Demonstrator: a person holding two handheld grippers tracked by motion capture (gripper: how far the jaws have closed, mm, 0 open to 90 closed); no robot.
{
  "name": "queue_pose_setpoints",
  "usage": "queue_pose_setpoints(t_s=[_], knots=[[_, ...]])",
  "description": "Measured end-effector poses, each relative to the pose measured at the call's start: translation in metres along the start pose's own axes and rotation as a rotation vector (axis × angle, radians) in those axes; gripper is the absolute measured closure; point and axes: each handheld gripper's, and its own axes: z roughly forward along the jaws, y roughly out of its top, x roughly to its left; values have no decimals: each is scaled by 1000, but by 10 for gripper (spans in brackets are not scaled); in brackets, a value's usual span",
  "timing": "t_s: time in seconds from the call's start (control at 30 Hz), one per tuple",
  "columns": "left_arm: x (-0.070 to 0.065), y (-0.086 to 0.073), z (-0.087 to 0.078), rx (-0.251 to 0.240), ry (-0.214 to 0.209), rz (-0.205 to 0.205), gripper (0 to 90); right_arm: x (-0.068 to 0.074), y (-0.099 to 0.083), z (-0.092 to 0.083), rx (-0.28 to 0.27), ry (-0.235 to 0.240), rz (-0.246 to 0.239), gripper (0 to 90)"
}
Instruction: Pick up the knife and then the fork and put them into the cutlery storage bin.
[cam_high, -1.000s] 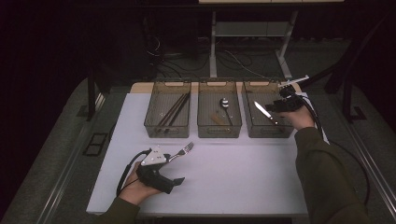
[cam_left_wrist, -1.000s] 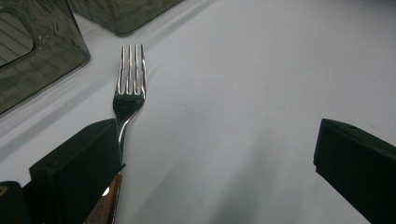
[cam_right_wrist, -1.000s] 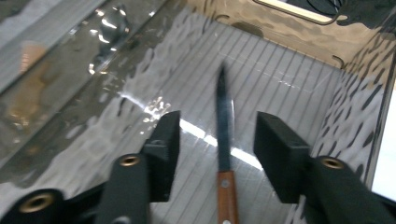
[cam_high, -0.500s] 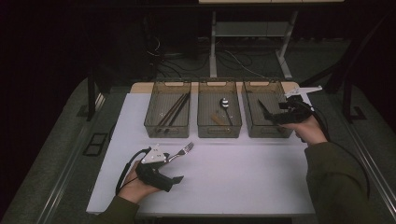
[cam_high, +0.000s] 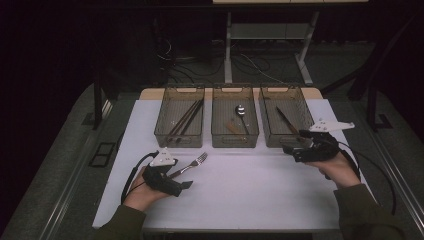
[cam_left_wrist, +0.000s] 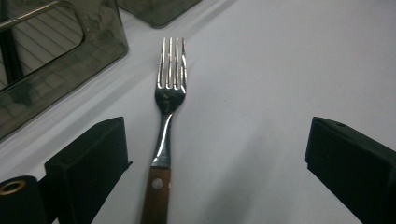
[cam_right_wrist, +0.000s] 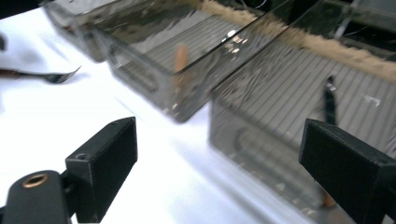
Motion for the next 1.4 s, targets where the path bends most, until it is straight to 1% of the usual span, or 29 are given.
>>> queue_pose_setpoints(t_s=[0.07, 0.1, 0.13, 0.17, 0.2, 0.3, 0.37, 0.4, 0.43, 0.47, 0.5, 0.53, 0.6, 0.63, 0.73, 0.8, 0.9, 0.93, 0.97, 1.0, 1.03, 1.07, 1.1, 1.17, 1.23, 1.27, 1.33, 1.4], knots=[[3, 1, -1, 5, 3, -6, 72, 8, -10, -2, -9, 13, 0, 110], [5, 2, -1, 8, 3, 1, 77, 12, -15, -3, -16, 16, -5, 110], [5, 2, -1, 5, 1, -11, 86, 15, -20, -2, -11, 22, -9, 109], [6, 3, -1, 3, 0, -11, 98, 18, -24, -2, -6, 22, -14, 110], [7, 3, -1, 5, 1, -5, 109, 20, -29, -2, -14, 13, -16, 110], [10, 6, 0, 13, 4, -3, 147, 25, -45, -1, -25, 31, 1, 109], [13, 8, 0, 19, 0, -15, 169, 29, -54, 0, -26, 45, 17, 110], [15, 9, 0, 23, -9, -15, 195, 32, -58, 0, -25, 60, 29, 110], [16, 10, 1, 24, -11, -23, 213, 35, -63, 1, -20, 73, 27, 110], [18, 11, 1, 30, -13, -19, 229, 38, -67, 1, -12, 76, 17, 110], [20, 12, 1, 26, -17, -25, 254, 41, -70, 2, -1, 81, 14, 110], [23, 13, 1, 32, -19, -9, 289, 44, -74, 2, 10, 84, 3, 109], [25, 14, 1, 29, -20, -17, 359, 48, -79, 2, 30, 73, -5, 110], [27, 13, 1, 33, -24, -21, 389, 49, -81, 1, 33, 77, -2, 110], [31, 10, 3, 49, -17, -19, 477, 50, -84, 0, 43, 82, -4, 110], [34, 8, 4, 71, -25, -19, 524, 48, -84, 0, 40, 87, 4, 110], [33, 5, 5, 112, -21, -11, 563, 49, -84, 1, 46, 88, 4, 110], [31, 3, 5, 115, -23, -13, 575, 49, -84, 1, 45, 91, 0, 110], [31, 1, 5, 123, -21, -5, 578, 49, -84, 1, 44, 92, 1, 110], [31, -1, 5, 125, -23, -3, 581, 49, -84, 1, 44, 92, 0, 110], [31, -2, 5, 130, -23, 9, 589, 49, -84, 1, 44, 93, 0, 110], [30, -4, 5, 133, -16, 11, 598, 48, -85, 1, 45, 92, 1, 110], [29, -5, 5, 143, -9, 9, 608, 48, -85, 1, 46, 90, 1, 110], [29, -7, 6, 138, 0, 6, 622, 47, -85, 1, 45, 88, 4, 110], [29, -7, 6, 148, 5, 16, 647, 46, -85, 1, 45, 88, 6, 110], [29, -8, 7, 146, 8, 11, 658, 46, -85, 0, 44, 88, 7, 110], [29, -8, 9, 155, 10, 13, 668, 46, -85, 0, 44, 88, 2, 110], [29, -8, 9, 151, 10, 13, 686, 46, -85, 1, 43, 91, 2, 110]])
